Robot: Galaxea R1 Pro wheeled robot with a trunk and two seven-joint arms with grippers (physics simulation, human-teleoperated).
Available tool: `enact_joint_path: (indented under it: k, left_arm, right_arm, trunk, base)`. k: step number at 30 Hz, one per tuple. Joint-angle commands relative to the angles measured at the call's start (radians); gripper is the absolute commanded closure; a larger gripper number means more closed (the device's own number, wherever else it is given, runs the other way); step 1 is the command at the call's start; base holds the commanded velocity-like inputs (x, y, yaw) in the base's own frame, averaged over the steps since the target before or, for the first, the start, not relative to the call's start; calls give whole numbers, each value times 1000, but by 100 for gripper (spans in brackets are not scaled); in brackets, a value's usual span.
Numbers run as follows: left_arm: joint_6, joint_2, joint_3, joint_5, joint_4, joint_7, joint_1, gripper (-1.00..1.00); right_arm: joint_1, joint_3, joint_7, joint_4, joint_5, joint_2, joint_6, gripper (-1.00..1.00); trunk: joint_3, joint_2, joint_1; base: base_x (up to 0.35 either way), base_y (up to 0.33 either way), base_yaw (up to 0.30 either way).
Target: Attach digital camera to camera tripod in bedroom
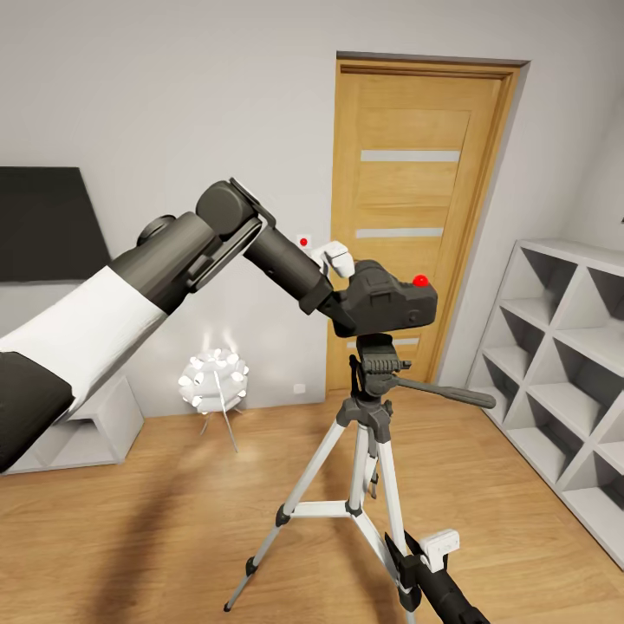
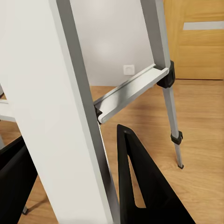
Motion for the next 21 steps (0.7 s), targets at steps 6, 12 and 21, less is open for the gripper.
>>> enact_joint_path:
  k: [6, 12, 21]
  left_arm:
    - [9, -7, -1, 3, 35, -1, -2, 100]
    - [9, -14, 0, 3, 60, 0, -1, 100]
    - [9, -16, 1, 5, 96, 0, -2, 100]
  right_arm:
    - [-1, 6, 5, 1, -8, -1, -3, 100]
    - [-1, 6, 5, 1, -8, -1, -3, 100]
    - [-1, 6, 5, 1, -7, -1, -3, 100]
  trunk:
    - [-2, -2, 1]
    - [-2, -2, 1]
    - [-2, -2, 1]
  base:
    - [0, 0, 0]
    - [0, 0, 0]
    - [0, 0, 0]
